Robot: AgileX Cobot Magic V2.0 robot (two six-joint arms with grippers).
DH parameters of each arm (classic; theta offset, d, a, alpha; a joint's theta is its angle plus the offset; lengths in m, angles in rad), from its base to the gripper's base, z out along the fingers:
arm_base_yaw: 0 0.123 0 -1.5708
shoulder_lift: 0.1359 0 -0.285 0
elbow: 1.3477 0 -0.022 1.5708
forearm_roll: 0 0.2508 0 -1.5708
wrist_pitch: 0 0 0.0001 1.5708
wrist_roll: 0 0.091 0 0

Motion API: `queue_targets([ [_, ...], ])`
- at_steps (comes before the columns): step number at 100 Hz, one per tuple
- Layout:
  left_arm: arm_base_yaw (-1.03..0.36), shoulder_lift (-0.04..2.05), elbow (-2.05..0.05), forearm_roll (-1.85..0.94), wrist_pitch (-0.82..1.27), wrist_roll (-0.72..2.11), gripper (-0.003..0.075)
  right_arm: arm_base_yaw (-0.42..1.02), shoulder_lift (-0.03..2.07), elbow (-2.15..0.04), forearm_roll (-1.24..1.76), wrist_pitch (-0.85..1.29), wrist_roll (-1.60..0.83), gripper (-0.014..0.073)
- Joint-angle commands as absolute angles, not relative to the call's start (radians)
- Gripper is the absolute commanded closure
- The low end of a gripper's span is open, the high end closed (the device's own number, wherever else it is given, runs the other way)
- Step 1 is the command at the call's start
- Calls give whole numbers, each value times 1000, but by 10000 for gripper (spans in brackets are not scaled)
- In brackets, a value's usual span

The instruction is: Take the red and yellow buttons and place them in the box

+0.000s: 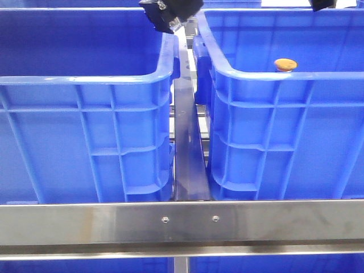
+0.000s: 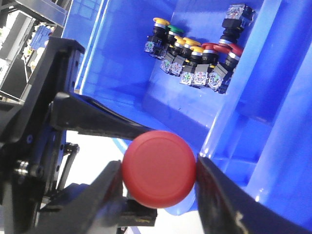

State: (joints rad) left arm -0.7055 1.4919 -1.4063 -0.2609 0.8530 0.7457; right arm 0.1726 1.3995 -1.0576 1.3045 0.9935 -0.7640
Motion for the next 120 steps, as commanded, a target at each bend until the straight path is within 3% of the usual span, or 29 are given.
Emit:
queue_targets([
  [1, -714, 1455, -1434, -301, 821, 746, 380, 175, 1372, -1090, 1389, 1022, -773, 334],
  [9, -712, 1455, -1434, -301, 816, 743, 137, 175, 1372, -1090, 1390, 1023, -773, 334],
  [17, -712, 1455, -1434, -299, 810, 743, 1, 175, 1372, -1090, 1396, 1024, -773, 334],
  [30, -712, 1449, -1445, -289, 848, 743, 67, 174, 1372, -1091, 1416, 1014, -773, 334],
  [49, -710, 1415, -1476, -234, 870, 720, 70, 127, 1372, -1122, 1416, 1007, -773, 334],
  [75, -710, 1398, -1487, -158, 897, 668, 70, -97, 1372, -1183, 1357, 958, -775, 334],
  [96, -710, 1398, -1487, -156, 903, 644, 70, -249, 1372, -1186, 1233, 772, -871, 334],
  [120, -710, 1398, -1487, -154, 893, 638, 70, -255, 1384, -1186, 1083, 504, -1041, 334],
])
